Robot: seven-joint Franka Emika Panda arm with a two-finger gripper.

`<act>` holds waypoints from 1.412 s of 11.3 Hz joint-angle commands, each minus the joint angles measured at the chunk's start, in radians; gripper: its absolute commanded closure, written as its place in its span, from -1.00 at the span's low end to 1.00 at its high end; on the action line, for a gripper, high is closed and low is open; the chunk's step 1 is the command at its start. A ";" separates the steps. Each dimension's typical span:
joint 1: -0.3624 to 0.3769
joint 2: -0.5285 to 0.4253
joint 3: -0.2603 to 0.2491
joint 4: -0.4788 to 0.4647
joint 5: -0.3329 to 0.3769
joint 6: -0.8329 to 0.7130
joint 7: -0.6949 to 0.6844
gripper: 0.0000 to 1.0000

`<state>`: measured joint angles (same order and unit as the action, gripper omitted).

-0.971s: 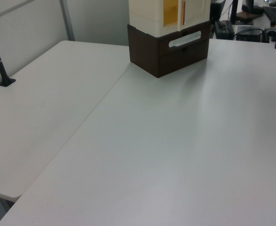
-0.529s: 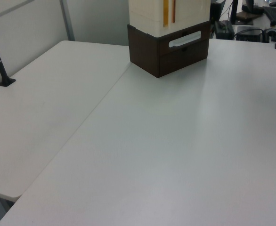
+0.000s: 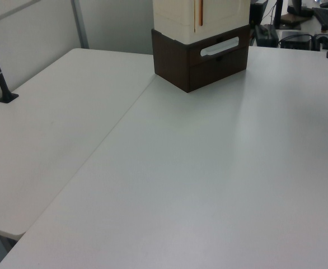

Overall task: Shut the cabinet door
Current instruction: 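Pull the gripper back away from the closed door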

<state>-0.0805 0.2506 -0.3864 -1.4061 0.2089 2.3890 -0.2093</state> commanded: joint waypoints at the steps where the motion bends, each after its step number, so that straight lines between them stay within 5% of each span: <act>1: 0.002 0.012 0.000 -0.022 0.017 0.042 0.010 1.00; 10: 0.008 0.024 0.004 -0.025 0.012 0.098 0.001 1.00; 12: 0.007 0.015 0.056 -0.068 -0.003 0.073 -0.001 1.00; 16: 0.014 -0.037 0.185 -0.059 -0.094 -0.265 0.010 1.00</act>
<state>-0.0727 0.2743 -0.2717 -1.4490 0.1657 2.3076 -0.2083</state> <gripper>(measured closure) 0.991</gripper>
